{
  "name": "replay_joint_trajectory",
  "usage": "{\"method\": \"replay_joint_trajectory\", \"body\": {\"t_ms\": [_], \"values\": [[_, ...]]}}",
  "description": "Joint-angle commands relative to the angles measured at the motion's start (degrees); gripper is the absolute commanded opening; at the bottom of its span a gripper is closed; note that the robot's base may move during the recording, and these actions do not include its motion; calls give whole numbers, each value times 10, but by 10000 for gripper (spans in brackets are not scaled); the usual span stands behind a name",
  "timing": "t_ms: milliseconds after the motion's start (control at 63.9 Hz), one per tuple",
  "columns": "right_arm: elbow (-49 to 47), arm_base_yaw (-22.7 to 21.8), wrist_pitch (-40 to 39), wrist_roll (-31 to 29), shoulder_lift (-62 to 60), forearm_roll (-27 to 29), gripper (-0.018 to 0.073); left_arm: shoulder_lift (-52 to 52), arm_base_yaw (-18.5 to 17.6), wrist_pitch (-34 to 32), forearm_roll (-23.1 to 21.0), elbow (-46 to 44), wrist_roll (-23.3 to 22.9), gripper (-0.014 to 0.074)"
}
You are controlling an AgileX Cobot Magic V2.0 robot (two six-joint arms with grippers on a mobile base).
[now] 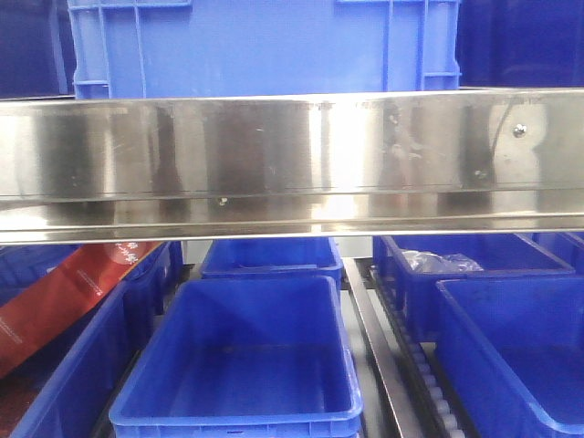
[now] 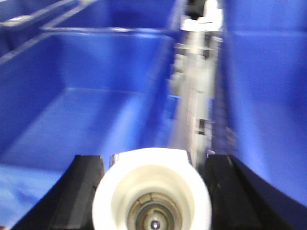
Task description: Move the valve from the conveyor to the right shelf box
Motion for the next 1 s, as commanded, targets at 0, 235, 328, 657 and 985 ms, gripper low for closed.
{"method": "replay_joint_trajectory", "body": {"t_ms": [0, 235, 328, 657, 985], "values": [[-58, 25, -44, 1, 41, 5, -168, 46, -37, -28, -3, -63, -2, -111], [-178, 74, -44, 1, 170, 6, -168, 192, -127, -44, 43, -214, -50, -111], [-212, 84, -43, 1, 209, 14, -168, 234, -150, -53, 42, -248, -50, -111], [-237, 87, -44, 1, 304, 24, -168, 314, -171, -85, 31, -261, -50, -111], [-237, 87, -37, 1, 341, 63, 259, 342, -170, -64, 28, -261, -50, 163]]}}
